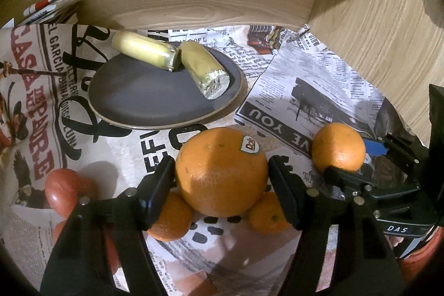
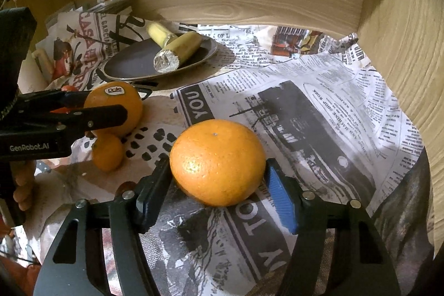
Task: Organize fruits
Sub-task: 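Grasp the large stickered orange with left tool while right tool grasps another large orange, then carry both oranges onto the grey plate beside the corn cobs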
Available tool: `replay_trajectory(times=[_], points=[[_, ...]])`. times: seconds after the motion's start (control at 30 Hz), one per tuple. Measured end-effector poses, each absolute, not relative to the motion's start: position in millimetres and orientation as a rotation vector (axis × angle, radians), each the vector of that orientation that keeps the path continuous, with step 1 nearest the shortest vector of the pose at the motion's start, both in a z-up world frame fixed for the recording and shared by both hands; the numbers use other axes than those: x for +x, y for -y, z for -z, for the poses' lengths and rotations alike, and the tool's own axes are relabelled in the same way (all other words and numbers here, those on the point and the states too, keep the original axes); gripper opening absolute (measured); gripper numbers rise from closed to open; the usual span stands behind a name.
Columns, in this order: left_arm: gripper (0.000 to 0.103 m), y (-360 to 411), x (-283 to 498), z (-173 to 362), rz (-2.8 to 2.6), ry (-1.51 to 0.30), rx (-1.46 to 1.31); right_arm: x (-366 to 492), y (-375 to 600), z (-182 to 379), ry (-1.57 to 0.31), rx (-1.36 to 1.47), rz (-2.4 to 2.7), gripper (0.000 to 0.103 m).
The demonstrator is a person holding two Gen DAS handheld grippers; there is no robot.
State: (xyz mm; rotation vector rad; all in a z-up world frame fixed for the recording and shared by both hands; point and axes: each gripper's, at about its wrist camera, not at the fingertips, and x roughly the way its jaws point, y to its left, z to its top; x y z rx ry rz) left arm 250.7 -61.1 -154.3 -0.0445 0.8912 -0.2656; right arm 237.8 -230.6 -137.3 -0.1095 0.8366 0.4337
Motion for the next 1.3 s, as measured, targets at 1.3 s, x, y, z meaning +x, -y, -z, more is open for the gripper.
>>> replay_trajectory(times=[1.3], points=[[0.068, -32, 263, 67, 0.102, -0.667, -0.047, 277, 143, 40, -0.569, -0.203, -0.569, 0.063]])
